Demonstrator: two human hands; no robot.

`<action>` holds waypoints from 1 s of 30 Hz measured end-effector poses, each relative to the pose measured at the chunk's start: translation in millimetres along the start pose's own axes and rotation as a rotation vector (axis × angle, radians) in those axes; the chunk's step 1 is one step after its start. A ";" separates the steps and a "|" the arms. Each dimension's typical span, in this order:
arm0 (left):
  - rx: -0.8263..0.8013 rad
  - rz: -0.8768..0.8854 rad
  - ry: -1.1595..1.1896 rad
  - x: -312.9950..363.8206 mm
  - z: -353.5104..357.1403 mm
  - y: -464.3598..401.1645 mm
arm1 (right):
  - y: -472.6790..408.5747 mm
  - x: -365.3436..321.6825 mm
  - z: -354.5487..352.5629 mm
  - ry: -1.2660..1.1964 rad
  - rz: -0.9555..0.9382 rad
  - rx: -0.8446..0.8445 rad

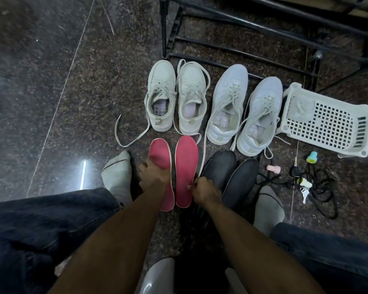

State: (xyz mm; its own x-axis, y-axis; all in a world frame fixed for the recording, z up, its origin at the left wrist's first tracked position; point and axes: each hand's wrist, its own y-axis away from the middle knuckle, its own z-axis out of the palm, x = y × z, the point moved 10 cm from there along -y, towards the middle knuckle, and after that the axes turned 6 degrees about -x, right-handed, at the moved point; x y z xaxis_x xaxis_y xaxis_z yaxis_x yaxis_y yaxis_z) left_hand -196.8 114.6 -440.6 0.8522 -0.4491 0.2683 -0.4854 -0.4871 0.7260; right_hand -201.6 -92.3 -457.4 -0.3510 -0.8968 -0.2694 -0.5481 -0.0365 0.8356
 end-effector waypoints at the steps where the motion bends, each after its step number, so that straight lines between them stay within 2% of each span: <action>1: 0.001 0.000 -0.002 2.6 -0.4 -1.6 | -1.4 -0.3 -0.8 0.031 -0.016 -0.005; 4: 0.009 0.016 -0.025 16.7 -4.9 -2.5 | -3.6 -1.8 -14.4 0.048 -0.076 0.019; 7: 0.047 0.127 -0.091 38.0 -9.7 5.2 | -1.2 9.9 -52.7 -0.104 -0.058 0.127; 9: 0.059 0.294 -0.108 62.0 -7.2 14.1 | -0.1 23.5 -84.0 -0.212 -0.060 0.190; 14: -0.024 0.800 -0.190 153.2 16.6 67.9 | 21.4 66.6 -181.2 -0.337 -0.087 0.430; 18: -0.065 1.058 -0.364 216.6 41.6 108.9 | 36.6 112.7 -249.7 -0.424 0.012 0.607; 20: -0.096 1.154 -0.500 242.8 63.1 122.9 | 31.2 137.4 -270.4 -0.449 0.062 0.595; 24: -0.193 1.250 -0.842 270.6 114.9 131.0 | 7.9 171.9 -293.4 -0.397 0.122 0.502; 26: -0.236 1.246 -0.971 274.0 136.3 126.3 | -4.0 181.3 -307.5 -0.392 0.138 0.544; 30: -0.333 1.218 -1.079 266.0 157.7 112.2 | -27.7 184.4 -337.6 -0.396 0.122 0.716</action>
State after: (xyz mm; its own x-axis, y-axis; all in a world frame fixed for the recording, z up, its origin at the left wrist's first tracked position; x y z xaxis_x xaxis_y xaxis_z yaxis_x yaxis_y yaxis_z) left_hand -55.3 -177.7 -387.7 -0.5577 -0.7689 0.3127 -0.5407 0.6224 0.5659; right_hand 5.2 -405.5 -368.6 -0.6073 -0.6499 -0.4568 -0.7930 0.4610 0.3984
